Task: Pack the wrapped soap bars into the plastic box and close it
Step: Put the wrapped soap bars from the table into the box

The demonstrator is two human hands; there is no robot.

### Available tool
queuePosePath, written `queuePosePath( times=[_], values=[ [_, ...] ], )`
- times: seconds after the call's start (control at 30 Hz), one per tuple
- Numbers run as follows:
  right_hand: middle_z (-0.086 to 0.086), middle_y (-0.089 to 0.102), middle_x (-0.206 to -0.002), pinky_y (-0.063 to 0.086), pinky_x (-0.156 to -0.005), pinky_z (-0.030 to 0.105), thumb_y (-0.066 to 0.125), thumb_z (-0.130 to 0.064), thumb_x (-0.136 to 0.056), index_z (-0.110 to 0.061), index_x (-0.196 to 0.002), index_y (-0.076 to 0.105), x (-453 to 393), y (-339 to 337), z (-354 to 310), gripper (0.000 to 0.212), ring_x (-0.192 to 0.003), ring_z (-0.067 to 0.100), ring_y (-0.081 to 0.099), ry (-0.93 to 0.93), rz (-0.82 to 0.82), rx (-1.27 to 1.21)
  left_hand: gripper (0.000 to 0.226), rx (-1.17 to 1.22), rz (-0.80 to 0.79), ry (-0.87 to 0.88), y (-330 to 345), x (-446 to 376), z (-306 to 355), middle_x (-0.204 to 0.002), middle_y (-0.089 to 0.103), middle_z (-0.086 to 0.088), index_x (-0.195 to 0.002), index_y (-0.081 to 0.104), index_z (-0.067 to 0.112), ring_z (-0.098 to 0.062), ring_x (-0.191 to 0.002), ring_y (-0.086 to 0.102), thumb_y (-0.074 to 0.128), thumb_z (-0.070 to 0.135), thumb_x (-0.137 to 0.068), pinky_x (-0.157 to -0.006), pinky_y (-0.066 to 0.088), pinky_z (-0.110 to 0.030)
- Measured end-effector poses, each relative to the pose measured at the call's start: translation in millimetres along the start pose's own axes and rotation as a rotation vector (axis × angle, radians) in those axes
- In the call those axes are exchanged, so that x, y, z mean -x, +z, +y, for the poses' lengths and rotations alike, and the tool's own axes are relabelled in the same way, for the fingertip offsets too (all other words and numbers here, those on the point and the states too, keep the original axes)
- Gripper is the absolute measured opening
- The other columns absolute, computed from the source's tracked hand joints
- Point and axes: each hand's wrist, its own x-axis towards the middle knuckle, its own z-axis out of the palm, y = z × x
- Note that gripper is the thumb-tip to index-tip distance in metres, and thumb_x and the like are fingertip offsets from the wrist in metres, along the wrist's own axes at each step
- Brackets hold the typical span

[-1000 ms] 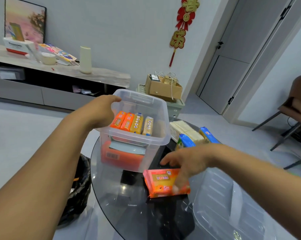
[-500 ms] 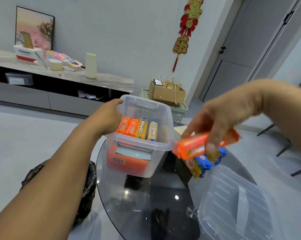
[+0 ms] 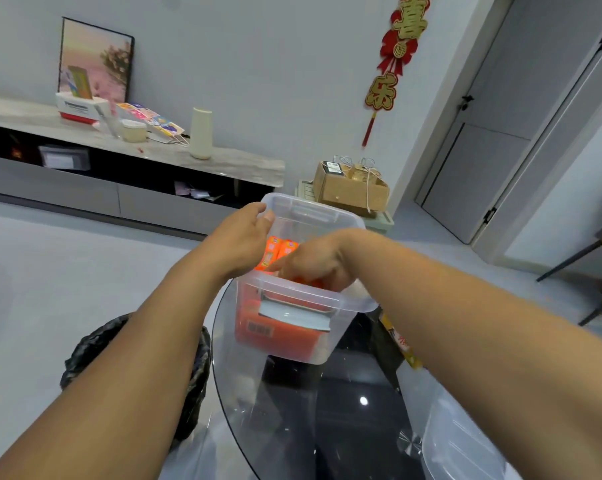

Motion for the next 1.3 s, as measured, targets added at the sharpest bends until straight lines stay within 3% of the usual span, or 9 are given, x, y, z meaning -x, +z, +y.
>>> queuePosePath(
  times=[0.27, 0.4, 0.5, 0.6, 0.73, 0.97, 1.13, 1.23, 1.3],
  values=[
    [0.007, 0.060, -0.140, 0.052, -0.102, 0.048, 0.060, -0.034, -0.099, -0.021, -0.138, 0.058, -5.4, 1.4, 0.9, 0.041, -0.123, 0.031, 0.060, 0.024, 0.142, 0.363, 0.050, -0.051, -0.014, 0.010, 1.0, -0.4, 1.9, -0.152, 0.039, -0.006, -0.147, 0.035, 0.017, -0.024, -0.137, 0.038, 0.035, 0.035, -0.101, -0.107, 0.031, -0.036],
    [0.012, 0.074, -0.105, 0.062, -0.066, 0.033, 0.062, -0.026, -0.100, -0.010, -0.118, 0.068, 38.8, -42.8, 16.2, 0.025, -0.082, 0.023, 0.073, -0.238, 0.573, 0.014, 0.050, -0.113, -0.041, 0.014, 1.0, 0.3, 2.3, -0.155, 0.033, -0.004, -0.148, 0.034, 0.017, -0.024, -0.139, 0.035, 0.034, 0.034, -0.101, -0.108, 0.029, -0.037],
    [0.019, 0.072, -0.098, 0.064, -0.077, 0.044, 0.058, -0.012, -0.099, -0.002, -0.110, 0.069, 63.6, -84.2, 60.0, 0.019, -0.077, 0.027, 0.068, -0.066, 0.942, 0.154, 0.043, -0.257, -0.089, 0.061, 1.0, -2.1, 3.5, -0.154, 0.030, -0.004, -0.143, 0.042, 0.012, -0.024, -0.137, 0.035, 0.033, 0.025, -0.103, -0.105, 0.030, -0.035],
    [0.017, 0.068, -0.093, 0.062, -0.084, 0.046, 0.071, -0.025, -0.093, 0.003, -0.117, 0.065, 74.2, -85.1, 107.7, 0.037, -0.083, 0.031, 0.066, 0.361, 0.833, 0.412, 0.044, -0.288, -0.090, 0.057, 3.6, -8.0, 0.5, -0.158, 0.022, -0.001, -0.144, 0.042, 0.015, -0.025, -0.138, 0.035, 0.034, 0.028, -0.102, -0.106, 0.030, -0.037],
    [0.015, 0.070, -0.111, 0.062, -0.073, 0.041, 0.083, -0.046, -0.079, -0.005, -0.126, 0.057, 61.6, -55.3, 140.5, 0.067, -0.085, 0.029, 0.071, 0.574, 0.558, 0.214, 0.046, -0.271, -0.096, 0.034, 5.0, -8.9, -0.8, -0.161, 0.013, 0.004, -0.145, 0.040, 0.023, -0.025, -0.142, 0.031, 0.036, 0.034, -0.101, -0.110, 0.028, -0.043],
    [0.016, 0.075, -0.102, 0.065, -0.075, 0.043, 0.083, -0.025, -0.078, -0.008, -0.124, 0.063, 68.7, -58.2, 116.8, 0.052, -0.077, 0.025, 0.074, 0.430, 0.630, 0.471, 0.047, -0.241, -0.095, 0.012, 2.1, -3.4, 3.2, -0.162, 0.009, 0.005, -0.148, 0.034, 0.024, -0.024, -0.144, 0.024, 0.034, 0.034, -0.101, -0.112, 0.025, -0.042],
    [0.002, 0.068, -0.103, 0.057, -0.065, 0.037, 0.078, -0.027, -0.085, -0.023, -0.132, 0.054, 142.8, -83.1, 32.5, 0.053, -0.086, 0.023, 0.070, -0.052, 1.074, 0.496, 0.053, -0.164, -0.082, -0.012, 2.0, -2.7, 3.2, -0.161, 0.016, 0.003, -0.152, 0.024, 0.021, -0.024, -0.145, 0.024, 0.033, 0.034, -0.102, -0.113, 0.023, -0.041],
    [0.001, 0.069, -0.112, 0.064, -0.070, 0.035, 0.078, -0.018, -0.087, -0.030, -0.138, 0.046, 138.4, -69.1, -3.7, 0.062, -0.092, 0.021, 0.074, -0.451, 0.847, 0.117, 0.054, -0.073, -0.068, -0.029, 1.2, -2.1, 0.9, -0.158, 0.026, -0.001, -0.152, 0.021, 0.024, -0.024, -0.143, 0.029, 0.032, 0.037, -0.101, -0.112, 0.026, -0.041],
    [0.007, 0.071, -0.117, 0.065, -0.078, 0.043, 0.078, -0.013, -0.086, -0.031, -0.130, 0.048, 104.7, -55.8, -12.2, 0.056, -0.096, 0.025, 0.075, -0.504, 0.621, 0.032, 0.051, -0.001, -0.043, -0.020, -0.2, -2.9, -2.6, -0.155, 0.033, -0.001, -0.150, 0.026, 0.026, -0.022, -0.139, 0.034, 0.032, 0.034, -0.101, -0.111, 0.028, -0.039]
  ],
)
